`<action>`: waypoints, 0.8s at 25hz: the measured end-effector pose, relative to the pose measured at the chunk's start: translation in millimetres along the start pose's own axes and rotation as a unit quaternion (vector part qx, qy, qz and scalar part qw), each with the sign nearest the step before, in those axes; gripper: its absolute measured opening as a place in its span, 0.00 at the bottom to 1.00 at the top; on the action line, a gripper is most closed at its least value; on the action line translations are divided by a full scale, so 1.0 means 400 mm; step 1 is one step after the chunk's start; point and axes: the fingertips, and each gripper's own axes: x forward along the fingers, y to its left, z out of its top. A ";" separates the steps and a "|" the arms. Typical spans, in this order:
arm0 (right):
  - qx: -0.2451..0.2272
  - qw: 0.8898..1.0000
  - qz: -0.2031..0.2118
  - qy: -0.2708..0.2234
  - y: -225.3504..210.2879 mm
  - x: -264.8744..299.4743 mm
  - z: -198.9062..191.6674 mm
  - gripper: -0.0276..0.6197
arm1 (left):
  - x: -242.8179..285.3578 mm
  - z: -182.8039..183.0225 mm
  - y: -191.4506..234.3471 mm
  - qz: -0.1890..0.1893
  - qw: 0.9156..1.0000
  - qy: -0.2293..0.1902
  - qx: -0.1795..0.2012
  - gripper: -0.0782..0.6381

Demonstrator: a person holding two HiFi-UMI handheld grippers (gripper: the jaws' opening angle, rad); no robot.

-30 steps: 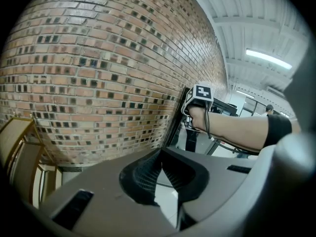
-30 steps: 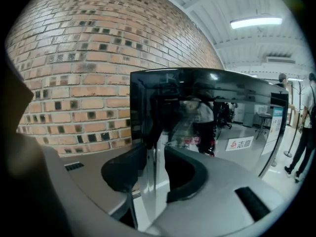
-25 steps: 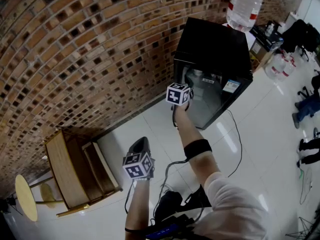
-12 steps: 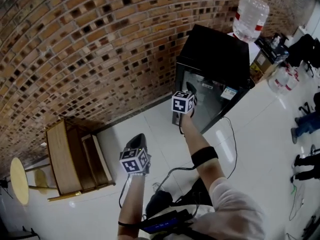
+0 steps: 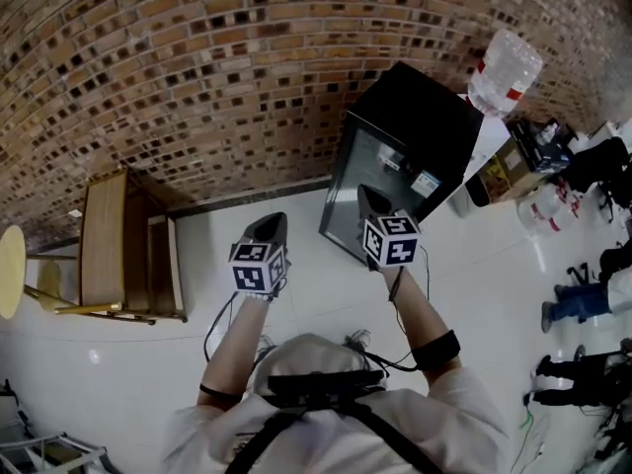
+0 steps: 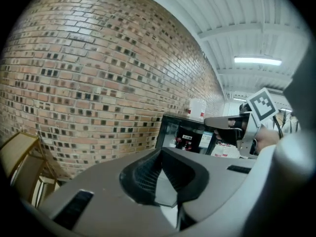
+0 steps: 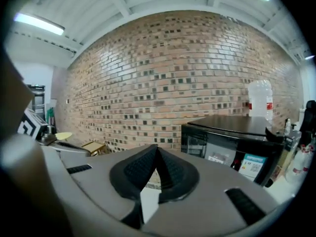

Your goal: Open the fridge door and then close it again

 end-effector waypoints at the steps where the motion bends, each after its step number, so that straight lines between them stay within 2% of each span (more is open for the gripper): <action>1: -0.008 1.000 0.004 -0.002 0.002 -0.040 0.000 0.05 | -0.004 -0.009 -0.023 -0.005 1.000 -0.002 0.002 0.12; 4: -0.017 1.000 0.002 -0.005 -0.003 -0.134 -0.022 0.05 | -0.008 -0.048 -0.077 -0.018 1.000 0.002 0.002 0.12; 8: -0.002 1.000 -0.010 0.006 0.005 -0.208 -0.110 0.05 | -0.028 -0.094 -0.122 -0.030 0.999 0.011 -0.003 0.12; 15: 0.028 0.998 -0.023 0.043 0.038 -0.237 -0.281 0.05 | -0.045 -0.145 -0.155 -0.040 0.999 0.026 -0.004 0.11; 20: 0.037 0.998 -0.018 0.056 0.064 -0.235 -0.324 0.05 | -0.053 -0.167 -0.147 -0.041 0.999 0.031 -0.005 0.11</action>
